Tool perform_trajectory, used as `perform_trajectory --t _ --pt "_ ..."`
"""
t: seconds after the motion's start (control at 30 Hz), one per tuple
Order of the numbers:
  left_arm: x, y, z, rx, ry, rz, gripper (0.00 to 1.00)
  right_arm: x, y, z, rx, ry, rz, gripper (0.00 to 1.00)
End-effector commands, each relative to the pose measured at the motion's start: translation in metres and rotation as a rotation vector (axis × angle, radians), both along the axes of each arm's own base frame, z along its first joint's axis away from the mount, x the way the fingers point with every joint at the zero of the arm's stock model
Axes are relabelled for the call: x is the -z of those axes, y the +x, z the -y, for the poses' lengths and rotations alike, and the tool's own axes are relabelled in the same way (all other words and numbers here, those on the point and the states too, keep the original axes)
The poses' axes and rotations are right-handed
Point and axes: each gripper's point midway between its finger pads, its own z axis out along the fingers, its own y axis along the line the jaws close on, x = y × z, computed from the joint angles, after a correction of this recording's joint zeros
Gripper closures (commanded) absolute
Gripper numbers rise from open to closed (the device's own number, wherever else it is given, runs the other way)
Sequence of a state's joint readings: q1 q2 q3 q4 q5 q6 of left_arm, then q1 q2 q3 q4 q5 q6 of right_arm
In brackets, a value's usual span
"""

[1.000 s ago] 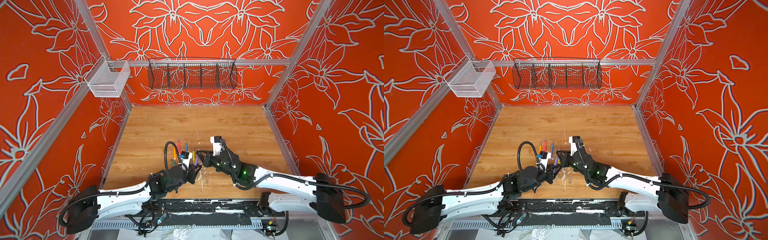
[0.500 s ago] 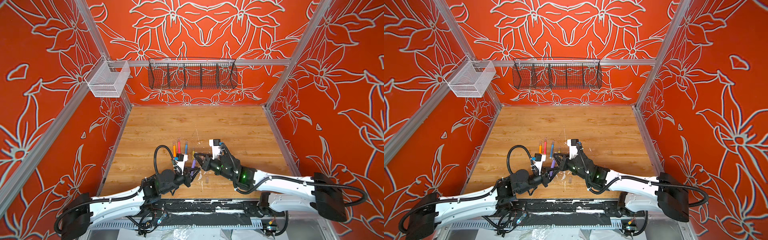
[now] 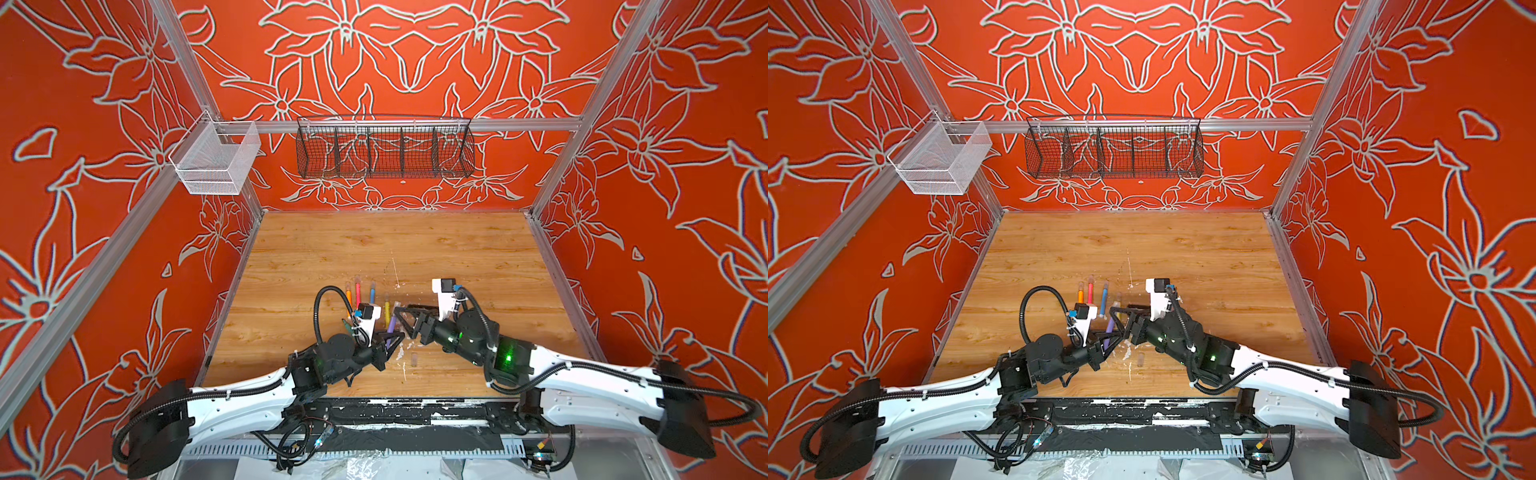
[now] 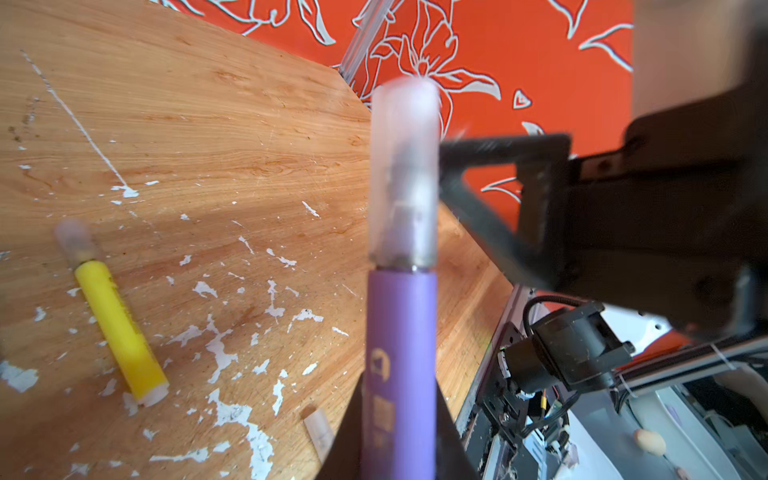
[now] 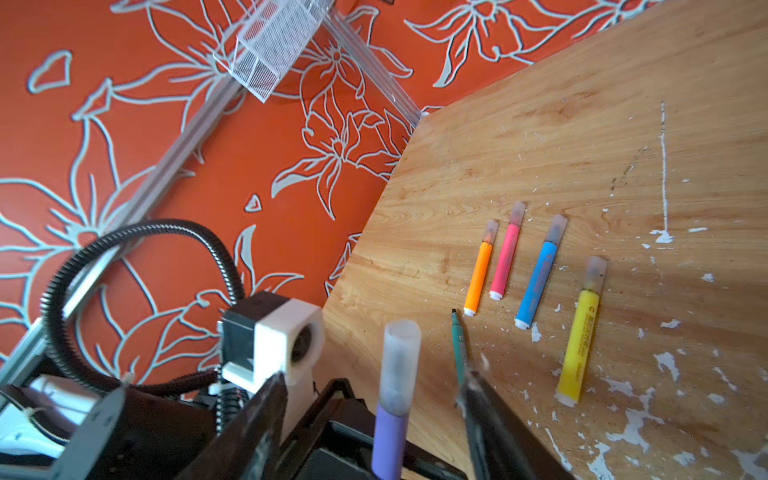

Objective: Insert the pens into the pen caps
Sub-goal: 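Press the clear cap down onto the purple marker with the right gripper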

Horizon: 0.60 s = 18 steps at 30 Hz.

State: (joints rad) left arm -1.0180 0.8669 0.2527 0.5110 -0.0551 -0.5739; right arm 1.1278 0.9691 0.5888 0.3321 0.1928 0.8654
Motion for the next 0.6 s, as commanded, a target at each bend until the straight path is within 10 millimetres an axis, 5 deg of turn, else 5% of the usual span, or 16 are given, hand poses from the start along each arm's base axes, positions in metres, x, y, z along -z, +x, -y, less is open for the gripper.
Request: perform_trajectory --t 0.0,0.57 --pt "-0.021 -0.003 0.011 0.064 -0.035 0.066 1.00 0.004 0.008 0.014 0.078 -0.063 0.002 0.29" --pt "-0.017 -0.005 0.019 0.097 -0.013 0.075 1.00 0.000 0.023 -0.010 0.076 -0.103 -0.012 0.47"
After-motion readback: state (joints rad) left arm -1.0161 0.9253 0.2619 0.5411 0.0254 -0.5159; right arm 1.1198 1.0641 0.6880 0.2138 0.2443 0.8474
